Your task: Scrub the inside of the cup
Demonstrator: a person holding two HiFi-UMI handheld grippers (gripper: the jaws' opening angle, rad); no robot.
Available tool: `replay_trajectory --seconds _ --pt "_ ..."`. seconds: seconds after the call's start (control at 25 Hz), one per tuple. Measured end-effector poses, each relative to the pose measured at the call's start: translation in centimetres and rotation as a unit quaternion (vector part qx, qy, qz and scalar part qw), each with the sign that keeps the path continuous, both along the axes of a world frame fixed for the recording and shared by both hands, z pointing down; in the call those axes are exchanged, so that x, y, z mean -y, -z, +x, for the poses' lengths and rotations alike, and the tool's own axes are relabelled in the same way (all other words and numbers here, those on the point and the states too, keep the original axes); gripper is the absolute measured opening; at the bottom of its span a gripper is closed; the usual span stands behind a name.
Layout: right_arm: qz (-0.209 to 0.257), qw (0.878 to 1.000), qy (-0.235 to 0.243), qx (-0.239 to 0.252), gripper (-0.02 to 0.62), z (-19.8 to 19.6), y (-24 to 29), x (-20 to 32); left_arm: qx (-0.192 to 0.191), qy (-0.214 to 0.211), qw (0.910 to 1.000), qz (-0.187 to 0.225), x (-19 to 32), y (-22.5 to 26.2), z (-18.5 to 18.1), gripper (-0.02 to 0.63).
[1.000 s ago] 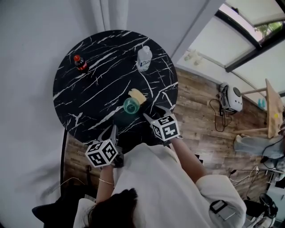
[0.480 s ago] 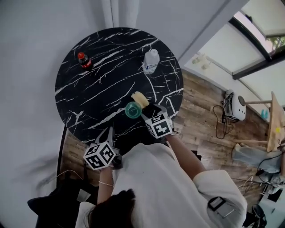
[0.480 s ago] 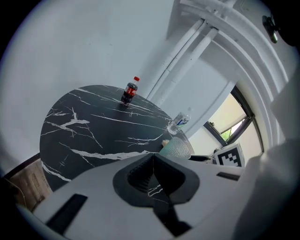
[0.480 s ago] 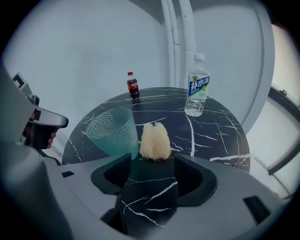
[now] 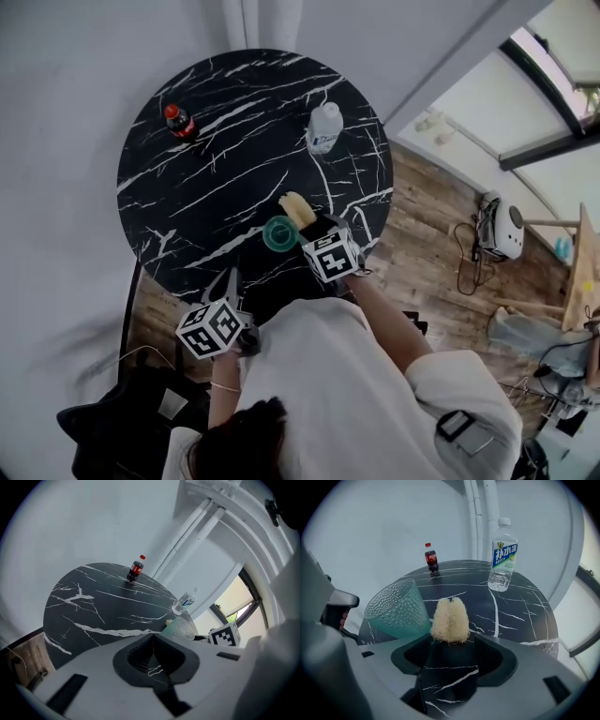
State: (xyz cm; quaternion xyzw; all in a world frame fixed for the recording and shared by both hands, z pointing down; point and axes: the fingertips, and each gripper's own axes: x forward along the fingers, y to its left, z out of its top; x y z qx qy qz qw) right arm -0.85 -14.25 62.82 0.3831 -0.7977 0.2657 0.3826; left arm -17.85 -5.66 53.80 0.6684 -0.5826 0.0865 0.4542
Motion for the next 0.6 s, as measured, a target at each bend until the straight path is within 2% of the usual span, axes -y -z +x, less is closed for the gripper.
replay_trajectory --seconds 0.24,0.36,0.52,0.6 --pt "-0.024 1.0 0.016 0.005 0.255 -0.33 -0.52 0.37 0.005 0.009 0.9999 -0.008 -0.04 -0.25 -0.25 0.011" --pt "-0.023 0.999 0.026 -0.004 0.253 -0.32 -0.7 0.23 0.008 0.009 0.9999 -0.01 -0.06 -0.34 -0.22 0.011" --pt "-0.005 0.997 0.066 -0.028 0.255 -0.46 -0.61 0.42 0.012 0.004 0.9998 -0.014 -0.03 -0.53 -0.05 0.011" --pt "-0.016 0.997 0.071 -0.025 0.255 -0.48 -0.82 0.56 0.012 0.004 0.9998 -0.017 -0.08 -0.63 -0.06 0.011"
